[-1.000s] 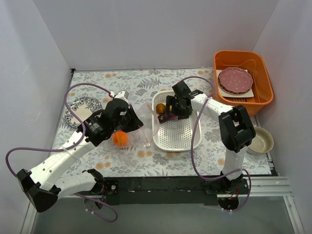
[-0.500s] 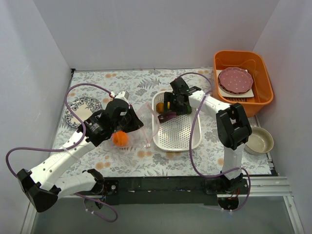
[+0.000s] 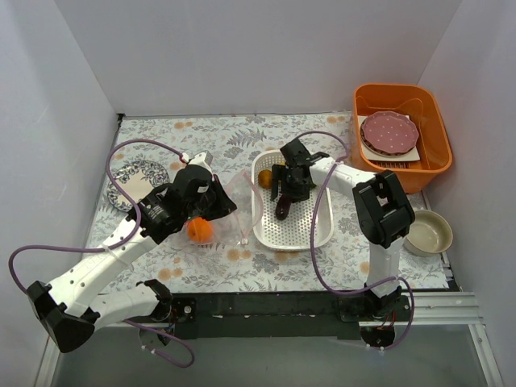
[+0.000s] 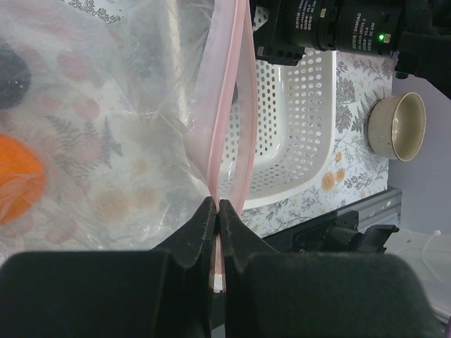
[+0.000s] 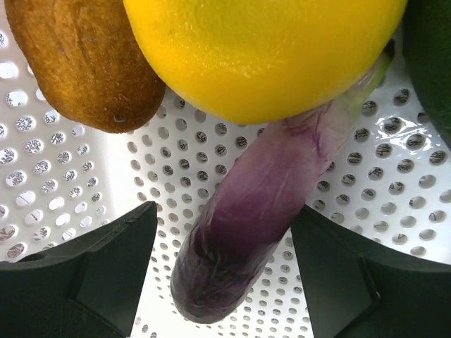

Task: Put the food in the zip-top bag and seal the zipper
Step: Pick up the fake vegetable from the bin.

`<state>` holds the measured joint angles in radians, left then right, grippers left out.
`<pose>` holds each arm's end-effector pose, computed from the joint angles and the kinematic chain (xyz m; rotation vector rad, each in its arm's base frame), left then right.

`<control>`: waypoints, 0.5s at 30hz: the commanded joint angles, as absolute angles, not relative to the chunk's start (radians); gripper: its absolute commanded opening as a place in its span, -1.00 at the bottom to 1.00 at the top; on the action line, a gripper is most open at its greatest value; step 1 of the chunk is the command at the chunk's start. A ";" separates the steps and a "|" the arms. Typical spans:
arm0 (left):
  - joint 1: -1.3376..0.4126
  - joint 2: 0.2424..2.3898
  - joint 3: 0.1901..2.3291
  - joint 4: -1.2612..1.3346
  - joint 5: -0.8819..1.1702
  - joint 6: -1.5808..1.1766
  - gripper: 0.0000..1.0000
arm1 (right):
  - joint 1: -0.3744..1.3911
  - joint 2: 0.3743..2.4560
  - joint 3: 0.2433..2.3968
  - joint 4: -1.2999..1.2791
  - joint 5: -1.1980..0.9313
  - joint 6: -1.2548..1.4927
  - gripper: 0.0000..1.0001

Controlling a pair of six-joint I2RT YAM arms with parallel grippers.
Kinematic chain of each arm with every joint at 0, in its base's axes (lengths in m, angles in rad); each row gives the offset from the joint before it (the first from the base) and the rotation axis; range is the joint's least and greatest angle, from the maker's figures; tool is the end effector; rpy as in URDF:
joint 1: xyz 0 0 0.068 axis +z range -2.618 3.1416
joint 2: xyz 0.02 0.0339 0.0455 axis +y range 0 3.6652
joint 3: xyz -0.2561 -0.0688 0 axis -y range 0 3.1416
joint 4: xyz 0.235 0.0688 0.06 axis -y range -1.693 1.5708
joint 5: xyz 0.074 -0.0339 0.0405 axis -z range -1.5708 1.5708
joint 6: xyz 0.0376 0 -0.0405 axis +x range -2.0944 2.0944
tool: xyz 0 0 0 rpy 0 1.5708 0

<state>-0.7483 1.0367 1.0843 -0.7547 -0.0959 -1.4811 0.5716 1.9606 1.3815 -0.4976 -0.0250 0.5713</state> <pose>0.1536 -0.1377 0.3327 -0.9490 2.3186 -0.9834 0.3357 0.2171 0.1738 -0.0090 2.7116 0.3984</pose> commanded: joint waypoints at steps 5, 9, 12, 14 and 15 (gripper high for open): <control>-0.749 1.028 1.089 -0.739 -0.091 -1.480 -1.00 | 0.621 1.826 1.237 -0.431 -0.028 0.462 0.59; -0.749 1.034 1.088 -0.735 -0.084 -1.482 -1.00 | 0.629 1.775 1.167 -0.428 -0.017 0.423 0.48; -0.749 1.040 1.085 -0.724 -0.074 -1.482 -1.00 | 0.630 1.738 1.131 -0.417 -0.006 0.387 0.48; -0.750 1.045 1.088 -0.724 -0.071 -1.482 -1.00 | 0.630 1.714 1.121 -0.417 -0.005 0.368 0.48; -0.749 1.046 1.089 -0.726 -0.071 -1.482 -1.00 | 0.630 1.706 1.121 -0.414 -0.005 0.359 0.51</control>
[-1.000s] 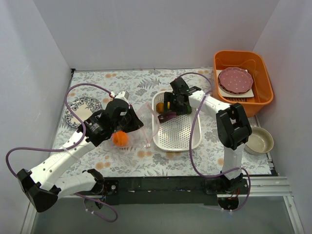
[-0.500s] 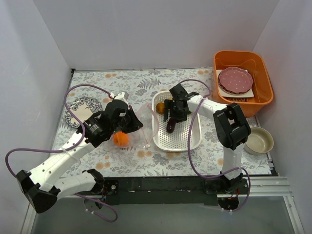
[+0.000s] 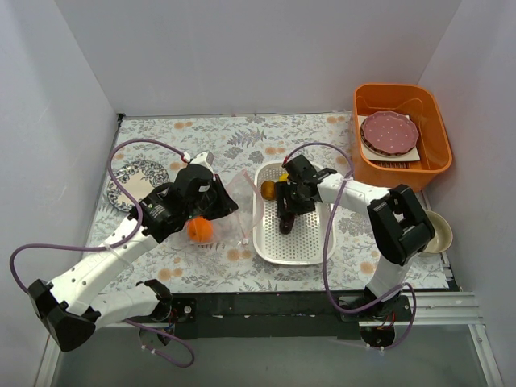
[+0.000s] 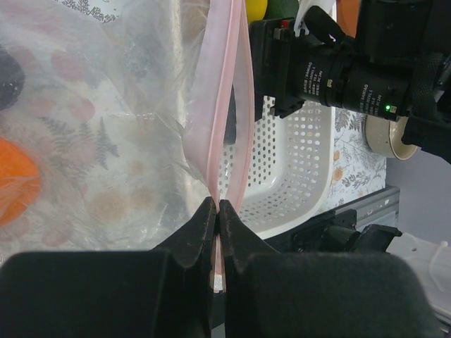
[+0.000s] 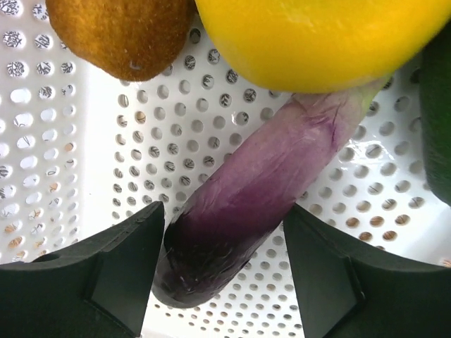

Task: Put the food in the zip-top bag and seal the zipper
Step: Pick up the fake vegetable from the bin.

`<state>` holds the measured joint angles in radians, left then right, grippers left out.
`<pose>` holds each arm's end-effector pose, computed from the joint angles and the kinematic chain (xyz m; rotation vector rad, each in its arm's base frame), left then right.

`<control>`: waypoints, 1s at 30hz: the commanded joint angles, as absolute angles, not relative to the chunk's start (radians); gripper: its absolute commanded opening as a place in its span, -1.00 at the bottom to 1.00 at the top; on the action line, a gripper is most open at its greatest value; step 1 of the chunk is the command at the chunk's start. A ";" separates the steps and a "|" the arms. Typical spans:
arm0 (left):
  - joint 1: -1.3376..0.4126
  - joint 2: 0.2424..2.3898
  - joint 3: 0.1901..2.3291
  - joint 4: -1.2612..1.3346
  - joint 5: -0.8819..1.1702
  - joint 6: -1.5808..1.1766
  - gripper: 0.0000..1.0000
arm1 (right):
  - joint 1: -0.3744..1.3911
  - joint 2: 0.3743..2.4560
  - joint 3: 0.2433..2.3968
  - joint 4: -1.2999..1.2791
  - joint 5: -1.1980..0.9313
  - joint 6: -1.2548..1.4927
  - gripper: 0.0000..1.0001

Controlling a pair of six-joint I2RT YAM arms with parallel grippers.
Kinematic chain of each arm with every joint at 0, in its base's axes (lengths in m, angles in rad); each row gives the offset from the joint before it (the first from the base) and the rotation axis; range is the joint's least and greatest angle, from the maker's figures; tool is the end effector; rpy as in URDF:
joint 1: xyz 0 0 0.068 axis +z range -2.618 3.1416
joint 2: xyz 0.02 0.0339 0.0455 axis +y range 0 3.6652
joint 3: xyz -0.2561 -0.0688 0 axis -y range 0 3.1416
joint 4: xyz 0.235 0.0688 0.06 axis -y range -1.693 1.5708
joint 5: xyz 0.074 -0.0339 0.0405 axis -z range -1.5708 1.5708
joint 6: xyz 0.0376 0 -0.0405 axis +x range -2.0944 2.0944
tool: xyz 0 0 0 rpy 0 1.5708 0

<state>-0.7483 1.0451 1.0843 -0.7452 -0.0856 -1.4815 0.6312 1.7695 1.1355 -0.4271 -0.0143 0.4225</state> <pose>0.1552 -0.1397 0.3319 -0.9460 2.3254 -0.9928 0.2821 0.2069 0.1763 -0.2846 2.6691 0.3682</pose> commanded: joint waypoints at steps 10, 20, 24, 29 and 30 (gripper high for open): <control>-0.749 1.043 1.086 -0.732 -0.072 -1.480 -1.00 | 0.644 1.632 1.080 -0.404 -0.075 0.365 0.58; -0.750 1.049 1.091 -0.721 -0.066 -1.482 -1.00 | 0.696 1.606 0.989 -0.345 -0.103 0.445 0.58; -0.750 1.048 1.095 -0.723 -0.064 -1.479 -1.00 | 0.704 1.589 0.973 -0.345 -0.060 0.486 0.54; -0.749 1.035 1.088 -0.718 -0.066 -1.483 -1.00 | 0.704 1.545 0.939 -0.333 -0.005 0.532 0.54; -0.750 1.035 1.089 -0.719 -0.064 -1.485 -1.00 | 0.703 1.543 0.937 -0.333 -0.005 0.540 0.60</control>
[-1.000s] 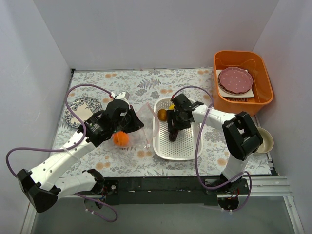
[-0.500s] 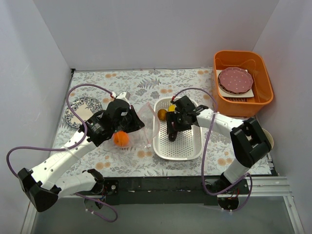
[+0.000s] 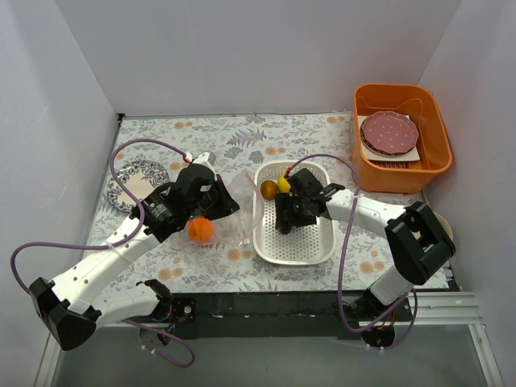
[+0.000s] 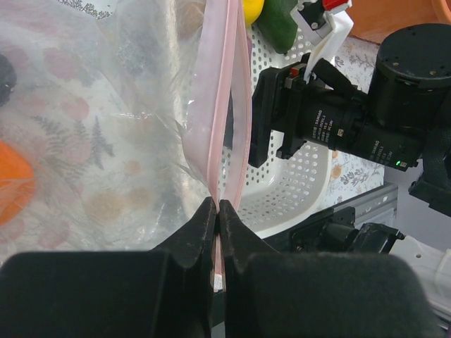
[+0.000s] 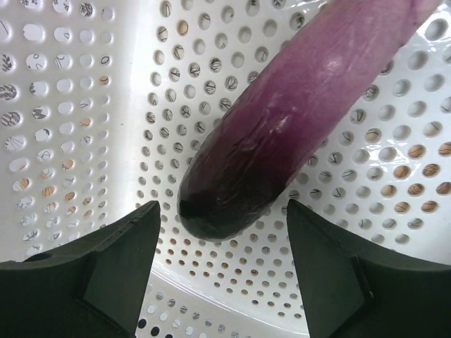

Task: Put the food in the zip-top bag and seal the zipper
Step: Pick up the fake vegetable from the bin.

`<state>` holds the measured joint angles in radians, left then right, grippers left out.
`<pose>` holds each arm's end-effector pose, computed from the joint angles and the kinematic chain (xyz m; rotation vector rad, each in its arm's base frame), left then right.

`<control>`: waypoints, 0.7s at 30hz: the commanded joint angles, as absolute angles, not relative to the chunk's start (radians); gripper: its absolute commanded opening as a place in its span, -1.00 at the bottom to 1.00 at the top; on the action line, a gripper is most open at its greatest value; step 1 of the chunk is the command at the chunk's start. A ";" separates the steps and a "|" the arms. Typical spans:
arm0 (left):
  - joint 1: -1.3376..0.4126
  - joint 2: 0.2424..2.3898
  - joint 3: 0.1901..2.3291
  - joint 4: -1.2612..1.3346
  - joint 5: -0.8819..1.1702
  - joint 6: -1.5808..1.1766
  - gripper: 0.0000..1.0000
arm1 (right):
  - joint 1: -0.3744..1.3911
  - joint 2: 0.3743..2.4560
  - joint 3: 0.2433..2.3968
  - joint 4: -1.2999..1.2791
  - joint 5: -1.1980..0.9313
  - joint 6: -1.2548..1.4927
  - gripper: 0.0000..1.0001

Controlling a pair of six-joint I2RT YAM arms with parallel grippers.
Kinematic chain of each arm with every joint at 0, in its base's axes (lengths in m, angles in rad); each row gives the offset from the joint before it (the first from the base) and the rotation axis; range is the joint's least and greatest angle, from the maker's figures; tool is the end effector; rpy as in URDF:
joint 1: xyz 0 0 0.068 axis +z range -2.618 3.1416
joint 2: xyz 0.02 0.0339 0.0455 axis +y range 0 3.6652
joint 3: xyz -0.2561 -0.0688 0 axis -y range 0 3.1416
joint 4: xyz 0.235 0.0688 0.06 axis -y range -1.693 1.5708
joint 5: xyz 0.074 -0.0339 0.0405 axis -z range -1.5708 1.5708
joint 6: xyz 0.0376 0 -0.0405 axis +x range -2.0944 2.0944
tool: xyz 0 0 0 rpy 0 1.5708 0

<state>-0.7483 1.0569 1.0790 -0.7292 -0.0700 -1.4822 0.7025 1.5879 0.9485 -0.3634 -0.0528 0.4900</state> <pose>0.1575 -0.1427 0.3293 -0.9421 2.3378 -1.0042 0.2344 0.2010 0.1834 -0.3022 2.6403 0.4936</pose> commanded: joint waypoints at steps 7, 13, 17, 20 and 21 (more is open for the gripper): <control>-0.749 1.039 1.080 -0.727 -0.055 -1.489 -1.00 | 0.701 1.546 0.948 -0.285 0.008 0.638 0.66; -0.749 1.038 1.069 -0.724 -0.058 -1.490 -1.00 | 0.701 1.592 0.971 -0.308 0.008 0.670 0.51; -0.750 1.034 1.062 -0.730 -0.063 -1.489 -1.00 | 0.701 1.578 0.942 -0.316 0.008 0.686 0.42; -0.749 1.032 1.052 -0.716 -0.057 -1.493 -1.00 | 0.703 1.568 0.933 -0.328 0.014 0.678 0.27; -0.749 1.034 1.051 -0.715 -0.055 -1.493 -1.00 | 0.703 1.563 0.934 -0.346 0.034 0.675 0.25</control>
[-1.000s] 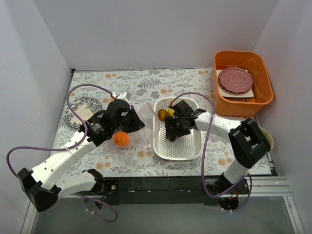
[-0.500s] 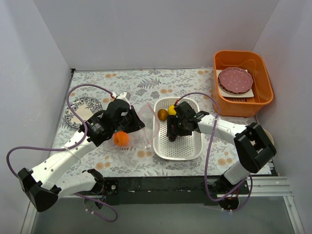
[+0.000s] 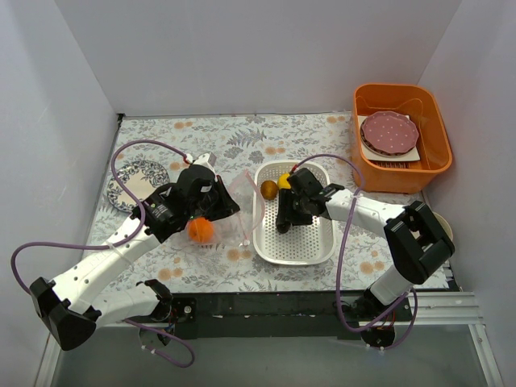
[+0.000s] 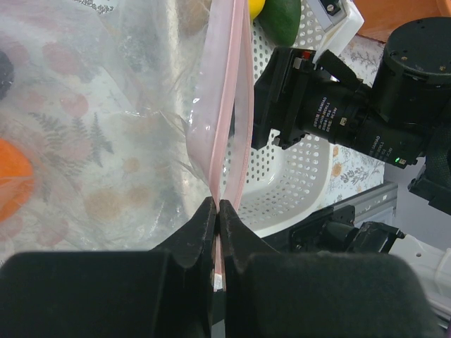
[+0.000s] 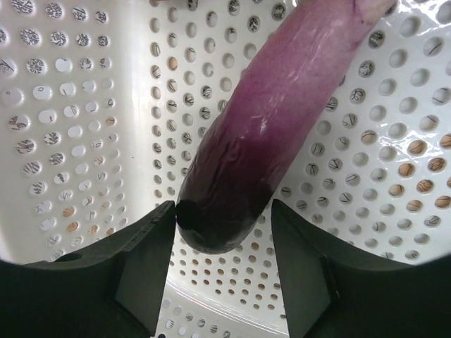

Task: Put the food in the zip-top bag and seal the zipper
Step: Pick up the fake vegetable from the bin.

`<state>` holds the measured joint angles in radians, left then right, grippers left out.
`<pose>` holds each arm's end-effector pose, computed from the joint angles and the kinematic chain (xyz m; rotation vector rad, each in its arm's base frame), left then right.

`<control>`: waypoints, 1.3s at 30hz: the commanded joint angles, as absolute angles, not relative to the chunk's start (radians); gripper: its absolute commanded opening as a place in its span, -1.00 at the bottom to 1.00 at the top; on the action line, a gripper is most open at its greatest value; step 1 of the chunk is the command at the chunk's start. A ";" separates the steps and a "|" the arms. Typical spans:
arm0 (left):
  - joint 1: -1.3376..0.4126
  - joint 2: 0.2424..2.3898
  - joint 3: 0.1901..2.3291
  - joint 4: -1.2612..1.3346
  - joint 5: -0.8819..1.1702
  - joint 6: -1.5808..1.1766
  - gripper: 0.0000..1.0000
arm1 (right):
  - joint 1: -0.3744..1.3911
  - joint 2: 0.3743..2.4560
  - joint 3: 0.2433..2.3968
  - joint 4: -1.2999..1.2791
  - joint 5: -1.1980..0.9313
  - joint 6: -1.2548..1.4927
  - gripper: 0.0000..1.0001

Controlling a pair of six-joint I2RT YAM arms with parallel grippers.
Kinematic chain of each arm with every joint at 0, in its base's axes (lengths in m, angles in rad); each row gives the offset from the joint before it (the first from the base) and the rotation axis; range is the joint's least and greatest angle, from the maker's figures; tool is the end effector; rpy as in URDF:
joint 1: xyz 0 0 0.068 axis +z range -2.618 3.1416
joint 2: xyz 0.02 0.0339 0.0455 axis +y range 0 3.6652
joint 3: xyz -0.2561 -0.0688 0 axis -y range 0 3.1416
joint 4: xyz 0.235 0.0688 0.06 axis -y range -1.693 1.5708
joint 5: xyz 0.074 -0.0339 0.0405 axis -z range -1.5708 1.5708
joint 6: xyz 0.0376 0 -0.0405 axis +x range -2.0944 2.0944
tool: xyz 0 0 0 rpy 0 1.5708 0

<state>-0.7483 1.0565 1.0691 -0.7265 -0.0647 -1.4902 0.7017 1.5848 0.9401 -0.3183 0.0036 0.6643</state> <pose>0.1574 -0.1428 0.3264 -0.9523 2.3452 -1.0044 0.2378 0.2008 0.1847 -0.0475 2.6203 0.5151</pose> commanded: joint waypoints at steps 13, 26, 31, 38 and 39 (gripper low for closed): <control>-0.749 1.054 1.054 -0.706 -0.046 -1.491 -1.00 | 0.703 1.545 0.913 -0.383 0.048 0.583 -0.16; -0.749 1.060 1.055 -0.707 -0.049 -1.490 -1.00 | 0.703 1.545 0.874 -0.341 0.054 0.584 0.17; -0.749 1.065 1.058 -0.707 -0.046 -1.493 -1.00 | 0.703 1.562 0.884 -0.350 0.049 0.575 0.22; -0.750 1.057 1.055 -0.712 -0.052 -1.493 -1.00 | 0.704 1.536 0.870 -0.327 0.066 0.575 0.03; -0.750 1.058 1.055 -0.710 -0.052 -1.491 -1.00 | 0.703 1.525 0.871 -0.328 0.066 0.577 -0.03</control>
<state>-0.7483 1.0672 1.0599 -0.7174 -0.0525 -1.4925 0.7017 1.5570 0.8841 -0.3374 0.0357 0.5930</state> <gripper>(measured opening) 0.019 0.559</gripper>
